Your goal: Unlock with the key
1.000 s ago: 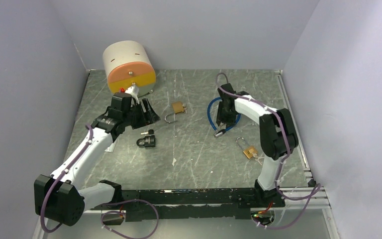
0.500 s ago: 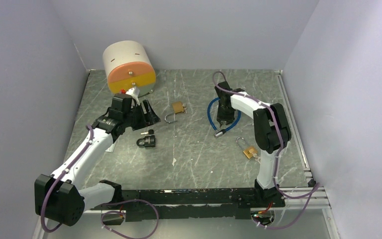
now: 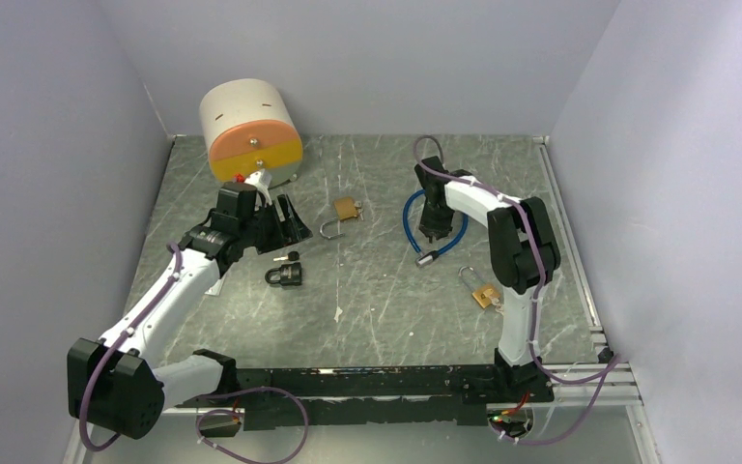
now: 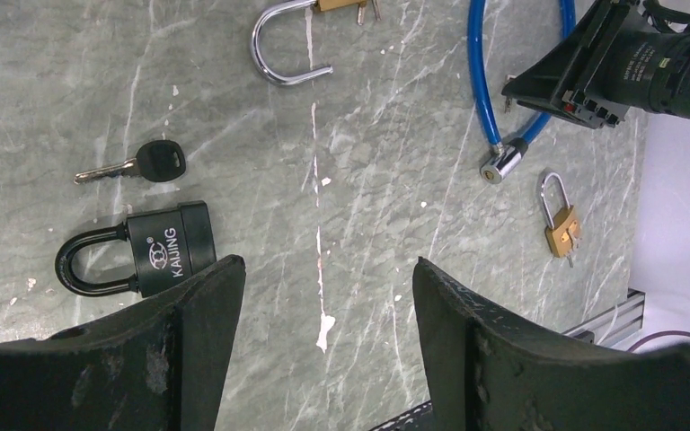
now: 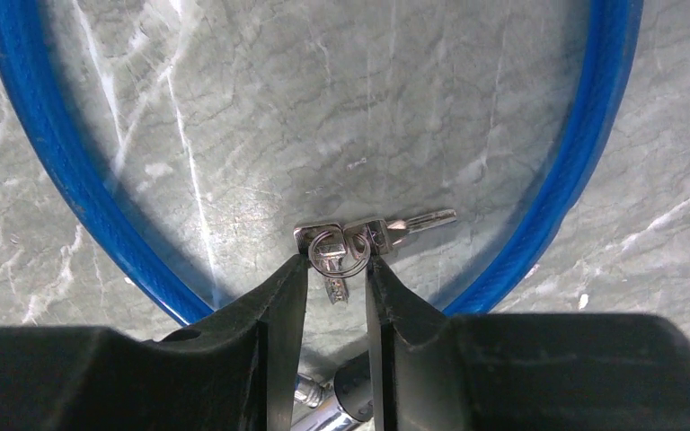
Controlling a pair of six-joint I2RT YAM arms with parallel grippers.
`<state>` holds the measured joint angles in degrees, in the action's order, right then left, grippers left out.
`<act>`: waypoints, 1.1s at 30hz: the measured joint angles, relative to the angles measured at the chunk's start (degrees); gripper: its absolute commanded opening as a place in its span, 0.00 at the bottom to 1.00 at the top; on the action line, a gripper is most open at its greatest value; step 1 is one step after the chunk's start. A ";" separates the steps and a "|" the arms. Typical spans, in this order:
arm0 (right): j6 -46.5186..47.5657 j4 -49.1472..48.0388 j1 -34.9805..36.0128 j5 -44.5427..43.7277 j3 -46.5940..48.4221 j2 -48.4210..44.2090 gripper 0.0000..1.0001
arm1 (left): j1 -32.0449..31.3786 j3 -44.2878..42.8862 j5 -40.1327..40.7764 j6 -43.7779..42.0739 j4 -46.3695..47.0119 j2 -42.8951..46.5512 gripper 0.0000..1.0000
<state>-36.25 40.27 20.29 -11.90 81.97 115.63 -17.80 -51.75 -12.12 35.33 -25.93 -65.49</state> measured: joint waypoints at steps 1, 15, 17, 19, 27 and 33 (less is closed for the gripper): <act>0.02 -0.07 0.00 -0.02 0.15 0.13 0.33 | 0.00 0.00 0.00 -0.02 0.02 0.00 0.73; 0.20 -1.33 -0.07 -0.13 0.35 0.31 0.41 | 0.00 1.03 0.00 0.02 -0.07 0.00 0.73; 0.00 -1.31 -0.13 -0.15 0.37 0.31 0.37 | 0.00 1.05 0.00 0.02 -0.04 0.02 0.73; -0.70 -1.27 -0.33 -0.13 0.44 0.31 0.34 | 0.00 1.07 0.00 0.04 -0.04 0.02 0.72; -6.99 -1.33 -1.18 0.20 0.74 0.31 0.32 | 0.00 1.40 0.00 0.04 -0.02 0.02 0.72; -10.29 -1.33 -1.95 0.55 0.79 0.31 0.33 | 0.00 1.40 0.00 0.02 -0.04 0.02 0.72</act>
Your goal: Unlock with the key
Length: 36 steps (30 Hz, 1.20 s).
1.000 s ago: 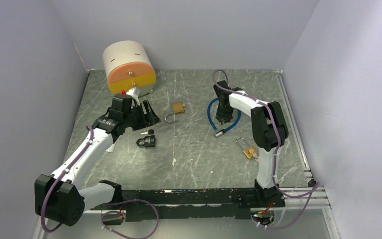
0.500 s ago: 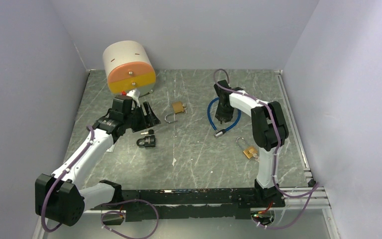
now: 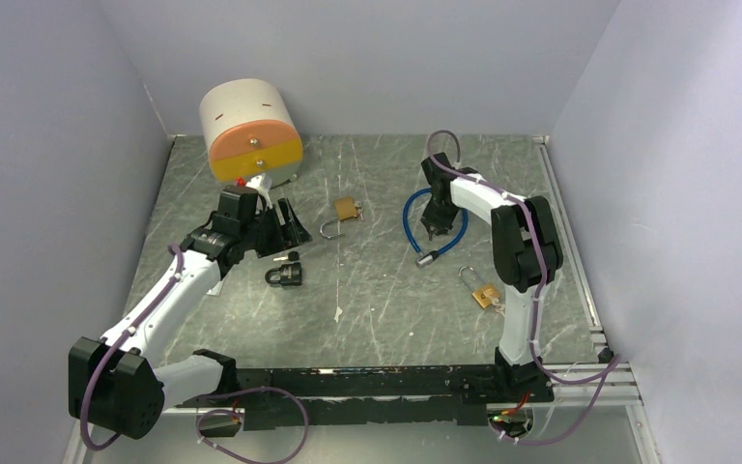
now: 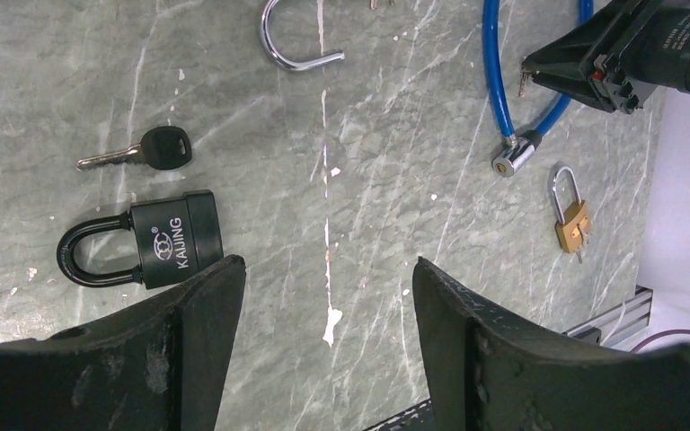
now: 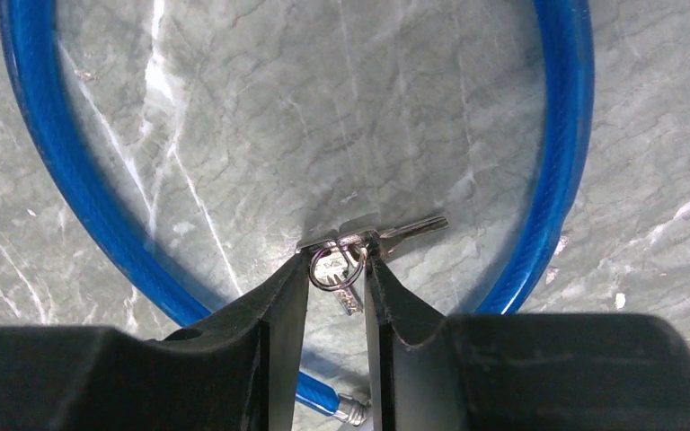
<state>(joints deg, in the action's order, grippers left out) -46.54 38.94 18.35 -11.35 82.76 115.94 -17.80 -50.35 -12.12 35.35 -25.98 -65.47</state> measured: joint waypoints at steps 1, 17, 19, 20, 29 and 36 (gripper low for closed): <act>-0.48 0.00 -0.22 0.07 0.00 0.00 0.33 | 0.00 0.00 0.00 0.00 0.00 0.00 0.72; -5.11 2.27 -2.36 2.54 3.65 2.23 0.23 | 0.00 0.00 0.35 -0.17 0.02 0.00 0.72; -5.16 2.89 -2.38 3.02 3.78 2.47 0.20 | 0.00 0.17 0.46 -0.17 0.04 0.00 0.72; -5.18 3.10 -2.40 3.21 3.82 2.51 0.17 | 0.00 0.33 0.46 -0.17 0.04 -0.02 0.72; -4.74 3.48 -2.51 3.87 4.61 2.78 0.00 | 0.00 1.25 0.46 -0.17 0.02 -0.02 0.72; 3.21 -2.12 -2.27 4.15 -1.46 -1.57 0.00 | 0.00 1.20 0.26 0.68 0.02 -0.46 0.71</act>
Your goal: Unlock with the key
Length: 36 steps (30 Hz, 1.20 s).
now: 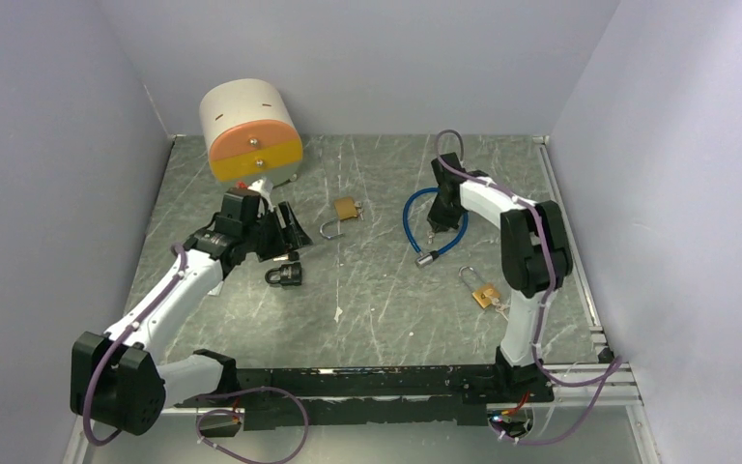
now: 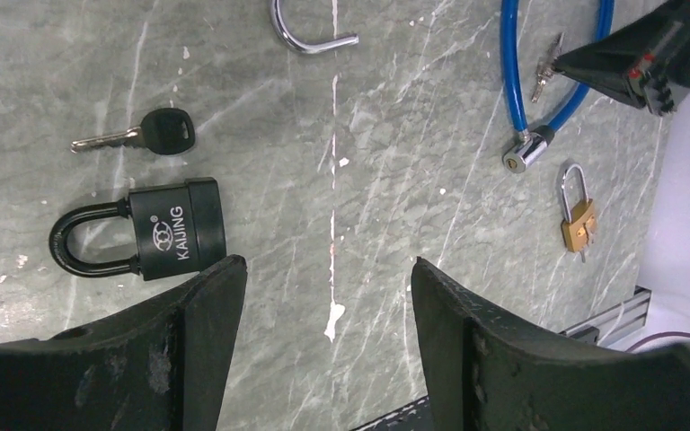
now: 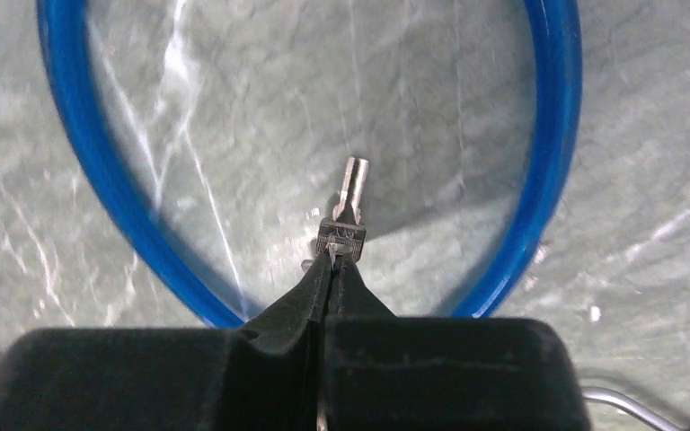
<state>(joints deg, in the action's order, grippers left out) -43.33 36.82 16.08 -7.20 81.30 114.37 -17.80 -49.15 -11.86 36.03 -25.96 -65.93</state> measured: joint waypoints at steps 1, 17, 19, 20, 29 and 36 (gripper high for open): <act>1.70 -1.51 0.24 0.17 -2.10 -1.75 0.00 | 0.00 -0.07 -0.35 0.39 0.02 -0.46 0.71; 15.93 -30.56 12.57 14.32 -27.06 -34.34 0.00 | 0.22 -2.86 -13.84 13.44 9.05 -9.03 0.73; 15.74 -32.20 13.66 17.05 -28.17 -36.30 0.00 | 0.22 -3.15 -15.41 16.26 10.25 -9.03 0.74; 15.45 -33.22 14.08 18.45 -28.61 -37.13 0.00 | 0.22 -3.34 -16.11 18.23 10.80 -9.03 0.74; 9.60 -43.56 19.32 28.46 -32.09 -42.25 0.00 | 0.22 -1.64 -21.59 43.50 12.15 -7.76 0.77; 7.19 -48.52 23.67 30.80 -32.09 -42.32 0.00 | 0.20 0.37 -23.15 57.94 11.63 -5.20 0.62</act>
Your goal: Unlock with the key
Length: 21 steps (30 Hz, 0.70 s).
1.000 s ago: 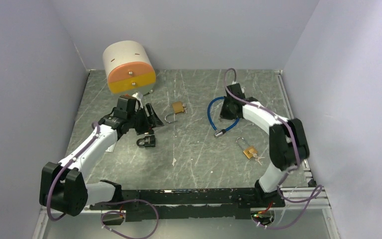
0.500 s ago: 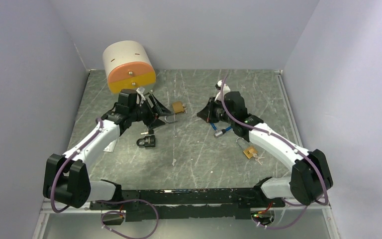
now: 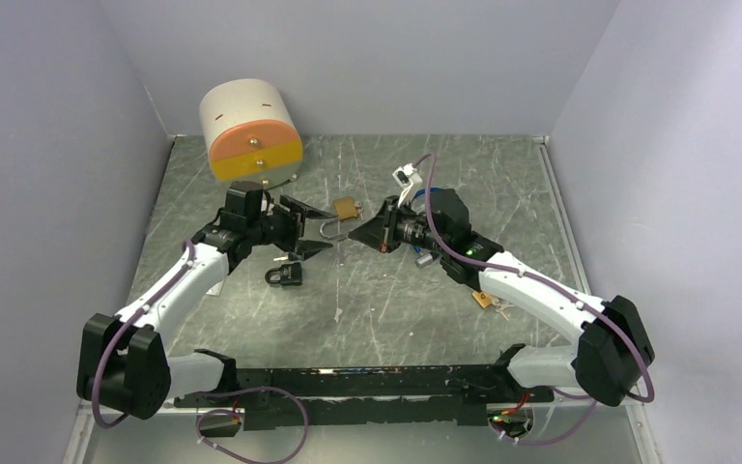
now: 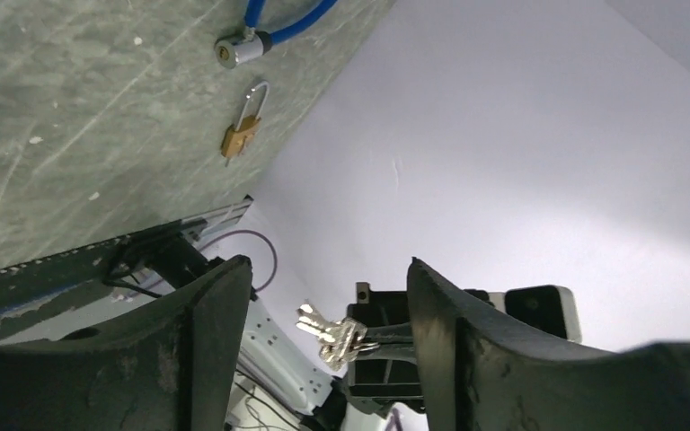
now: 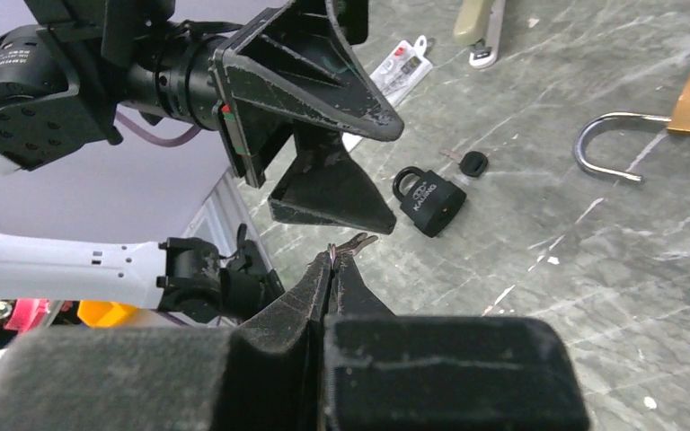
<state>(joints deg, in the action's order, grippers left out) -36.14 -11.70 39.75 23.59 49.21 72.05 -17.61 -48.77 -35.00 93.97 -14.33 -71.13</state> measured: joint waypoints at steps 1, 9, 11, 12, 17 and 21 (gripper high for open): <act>-0.11 -0.42 0.39 0.13 0.00 0.00 0.00 | 0.00 0.00 -0.17 0.92 -0.13 0.28 0.57; -0.20 -0.87 1.73 0.52 0.70 1.27 0.00 | 0.00 -0.28 -0.87 4.66 -3.32 1.42 0.43; -0.11 -0.85 1.73 0.50 1.07 1.77 0.00 | 0.00 -0.31 -1.22 5.29 -3.98 1.73 0.50; -0.09 -0.85 1.73 0.50 1.25 1.92 0.00 | 0.00 -0.35 -1.36 5.49 -4.20 1.79 0.52; -0.07 -0.92 1.73 0.46 1.64 2.36 0.00 | 0.00 -1.99 -1.68 5.68 -7.78 1.79 0.48; -0.07 -1.62 1.73 0.52 1.70 3.23 0.00 | 0.00 -2.10 -2.64 6.03 -7.69 1.79 0.40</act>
<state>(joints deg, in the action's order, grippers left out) -36.21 -13.32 41.47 24.12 50.92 75.29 -17.61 -50.87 -37.65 100.01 -22.02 -69.34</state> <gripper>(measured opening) 0.010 0.427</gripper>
